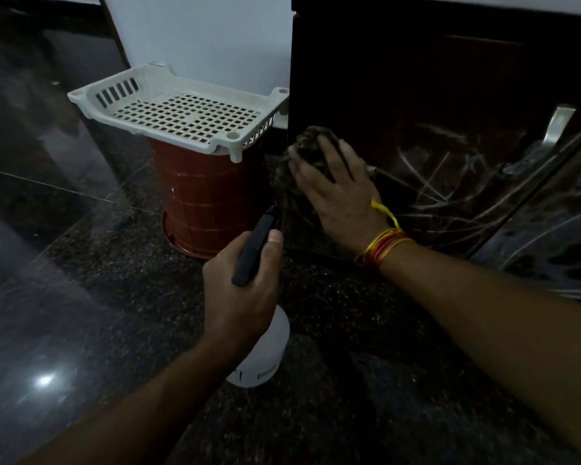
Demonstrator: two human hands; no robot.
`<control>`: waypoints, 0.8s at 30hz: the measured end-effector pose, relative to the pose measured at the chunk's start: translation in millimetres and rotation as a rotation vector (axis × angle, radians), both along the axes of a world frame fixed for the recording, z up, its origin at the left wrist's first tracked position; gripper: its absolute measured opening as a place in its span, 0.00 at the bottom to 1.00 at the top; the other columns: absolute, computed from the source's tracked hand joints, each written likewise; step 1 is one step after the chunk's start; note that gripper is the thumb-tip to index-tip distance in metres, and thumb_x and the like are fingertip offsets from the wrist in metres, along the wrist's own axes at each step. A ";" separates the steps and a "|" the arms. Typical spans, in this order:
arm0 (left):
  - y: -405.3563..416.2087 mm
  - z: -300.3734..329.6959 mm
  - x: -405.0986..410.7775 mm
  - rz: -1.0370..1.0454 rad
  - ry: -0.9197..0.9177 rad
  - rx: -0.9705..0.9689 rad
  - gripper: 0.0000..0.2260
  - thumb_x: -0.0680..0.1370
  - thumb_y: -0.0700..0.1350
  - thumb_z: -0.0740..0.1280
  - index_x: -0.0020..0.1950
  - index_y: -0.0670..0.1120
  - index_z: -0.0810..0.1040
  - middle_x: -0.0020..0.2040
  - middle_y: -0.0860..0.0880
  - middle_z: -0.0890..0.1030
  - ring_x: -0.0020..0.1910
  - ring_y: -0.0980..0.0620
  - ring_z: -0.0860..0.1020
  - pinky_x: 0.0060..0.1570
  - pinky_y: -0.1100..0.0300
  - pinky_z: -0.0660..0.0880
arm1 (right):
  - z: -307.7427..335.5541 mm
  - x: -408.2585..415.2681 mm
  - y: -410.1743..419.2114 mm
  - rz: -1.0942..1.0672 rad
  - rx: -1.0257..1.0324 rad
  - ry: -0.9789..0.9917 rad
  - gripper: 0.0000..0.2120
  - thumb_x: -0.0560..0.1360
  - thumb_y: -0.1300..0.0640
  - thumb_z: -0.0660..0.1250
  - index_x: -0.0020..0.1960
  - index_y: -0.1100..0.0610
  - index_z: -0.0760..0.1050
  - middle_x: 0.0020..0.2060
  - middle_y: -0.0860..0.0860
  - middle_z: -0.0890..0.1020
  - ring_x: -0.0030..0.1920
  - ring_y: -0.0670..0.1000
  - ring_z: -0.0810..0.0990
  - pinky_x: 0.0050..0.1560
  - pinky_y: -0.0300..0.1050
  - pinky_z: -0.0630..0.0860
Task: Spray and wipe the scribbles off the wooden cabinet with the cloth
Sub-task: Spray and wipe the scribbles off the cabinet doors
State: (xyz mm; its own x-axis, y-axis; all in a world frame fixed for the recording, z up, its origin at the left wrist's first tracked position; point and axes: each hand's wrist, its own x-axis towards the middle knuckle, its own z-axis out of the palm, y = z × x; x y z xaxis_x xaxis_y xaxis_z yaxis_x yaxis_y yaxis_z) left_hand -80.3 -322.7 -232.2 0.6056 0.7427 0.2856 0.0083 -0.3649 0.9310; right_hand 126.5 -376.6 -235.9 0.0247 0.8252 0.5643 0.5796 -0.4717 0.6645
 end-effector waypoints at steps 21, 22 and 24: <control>3.8 -16.6 -21.7 -0.016 0.028 0.010 0.24 0.75 0.62 0.61 0.38 0.40 0.75 0.29 0.38 0.74 0.27 0.37 0.73 0.26 0.44 0.69 | -102.8 -4.7 3.3 -0.072 -0.482 -0.042 0.22 0.73 0.54 0.68 0.67 0.54 0.76 0.67 0.48 0.75 0.73 0.59 0.65 0.76 0.56 0.36; 5.4 -17.3 -22.5 -0.008 0.030 0.014 0.24 0.75 0.62 0.61 0.37 0.40 0.75 0.30 0.38 0.74 0.27 0.37 0.73 0.26 0.44 0.69 | -101.6 -5.8 3.3 -0.024 -0.432 -0.034 0.22 0.73 0.56 0.66 0.67 0.55 0.75 0.67 0.49 0.75 0.73 0.59 0.66 0.76 0.54 0.36; 7.9 -19.3 -23.1 0.007 0.041 0.020 0.25 0.75 0.62 0.61 0.38 0.39 0.75 0.29 0.39 0.74 0.27 0.36 0.73 0.25 0.43 0.70 | -93.4 -4.0 3.8 0.010 -0.332 0.014 0.24 0.75 0.59 0.57 0.71 0.58 0.69 0.71 0.52 0.72 0.73 0.61 0.66 0.76 0.56 0.39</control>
State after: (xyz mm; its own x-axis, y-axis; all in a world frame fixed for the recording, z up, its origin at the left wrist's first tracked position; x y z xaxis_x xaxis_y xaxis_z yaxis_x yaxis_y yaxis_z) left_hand -103.4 -314.8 -251.5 0.6122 0.7411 0.2757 0.0492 -0.3836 0.9222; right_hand 122.5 -372.8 -329.2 0.0215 0.9642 0.2644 0.5937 -0.2251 0.7726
